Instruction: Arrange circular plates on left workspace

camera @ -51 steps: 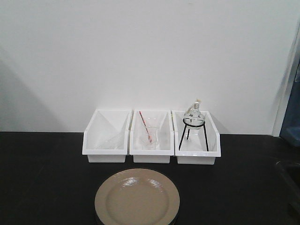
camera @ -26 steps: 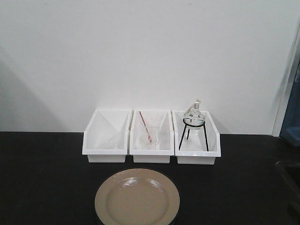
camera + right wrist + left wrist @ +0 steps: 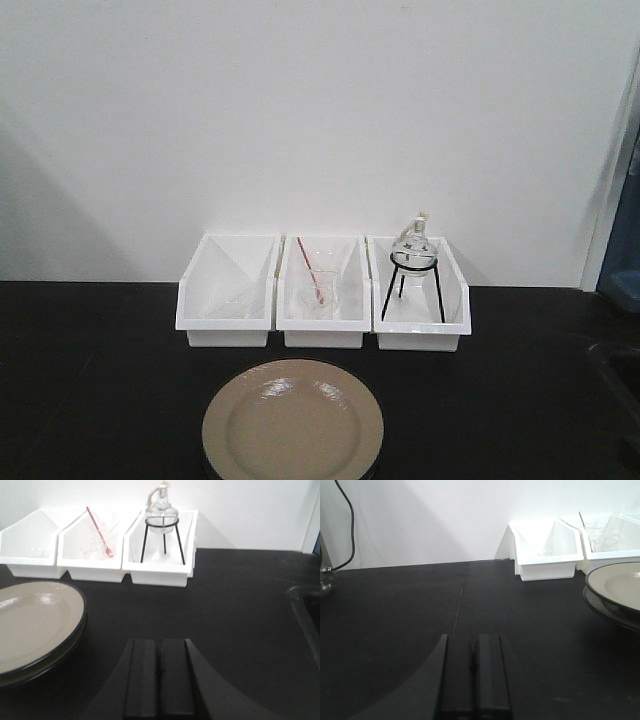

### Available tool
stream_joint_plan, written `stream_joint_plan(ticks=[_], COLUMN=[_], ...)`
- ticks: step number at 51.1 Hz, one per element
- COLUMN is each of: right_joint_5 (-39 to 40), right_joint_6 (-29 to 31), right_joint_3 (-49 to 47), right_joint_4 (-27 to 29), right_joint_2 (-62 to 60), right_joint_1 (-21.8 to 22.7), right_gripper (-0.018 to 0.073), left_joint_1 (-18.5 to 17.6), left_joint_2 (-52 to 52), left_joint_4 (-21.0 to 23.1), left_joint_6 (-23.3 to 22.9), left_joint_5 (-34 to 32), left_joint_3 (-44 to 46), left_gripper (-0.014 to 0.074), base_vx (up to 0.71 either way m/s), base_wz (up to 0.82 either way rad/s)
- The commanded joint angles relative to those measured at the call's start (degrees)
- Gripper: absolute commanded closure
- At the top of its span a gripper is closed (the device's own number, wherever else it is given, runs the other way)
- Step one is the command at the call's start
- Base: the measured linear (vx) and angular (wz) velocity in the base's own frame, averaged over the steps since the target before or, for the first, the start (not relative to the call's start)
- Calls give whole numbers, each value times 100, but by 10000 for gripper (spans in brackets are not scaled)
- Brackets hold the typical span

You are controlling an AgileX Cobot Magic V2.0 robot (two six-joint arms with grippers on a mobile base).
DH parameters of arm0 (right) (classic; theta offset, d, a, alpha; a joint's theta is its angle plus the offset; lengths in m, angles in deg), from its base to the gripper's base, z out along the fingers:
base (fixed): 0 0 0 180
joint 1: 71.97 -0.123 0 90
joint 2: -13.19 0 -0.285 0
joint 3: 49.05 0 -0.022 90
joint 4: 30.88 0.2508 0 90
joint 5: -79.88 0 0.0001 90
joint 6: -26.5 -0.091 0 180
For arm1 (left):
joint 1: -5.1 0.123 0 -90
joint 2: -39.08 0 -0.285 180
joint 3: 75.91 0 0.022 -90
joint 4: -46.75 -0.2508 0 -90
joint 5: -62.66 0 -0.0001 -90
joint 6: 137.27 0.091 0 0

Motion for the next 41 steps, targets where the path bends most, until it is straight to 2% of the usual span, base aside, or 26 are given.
stream_joint_plan(ticks=[1,3,6,16,21,25,32,41], right_joint_5=[-33,-51,36,1025,1165,631,587,675], right_joint_6=[-2906,-3431,-3765,-3311,-3317,-3317,-3310,-3306], right_joint_3=[-107,26,311,2054,2610,2599,2617,2617], right_joint_4=[-2624,-3131,-3322,-2674,-2622,-2641,-2733,-2728], right_joint_2=[-331,-520,-834,-2363,-3081,-3581,-4274,-4247], right_joint_1=[7,7,7,7,7,7,7,8], right_gripper=[564,564,564,564,564,564,564,564], left_joint_1=[-40,-40,-40,-40,-40,-40,-40,-40], left_joint_2=[-94,-94,-94,-94,-94,-94,-94,-94], left_joint_4=[9,9,9,9,9,9,9,9], left_joint_6=[-56,-56,-56,-56,-56,-56,-56,-56], left_joint_5=[-499,-499,-499,-499,-499,-499,-499,-504], left_joint_3=[-111,-111,-111,-111,-111,-111,-111,-111], left_gripper=[596,596,596,596,596,596,596,596], base_vx=[0,0,0,0,0,0,0,0], base_wz=[0,0,0,0,0,0,0,0])
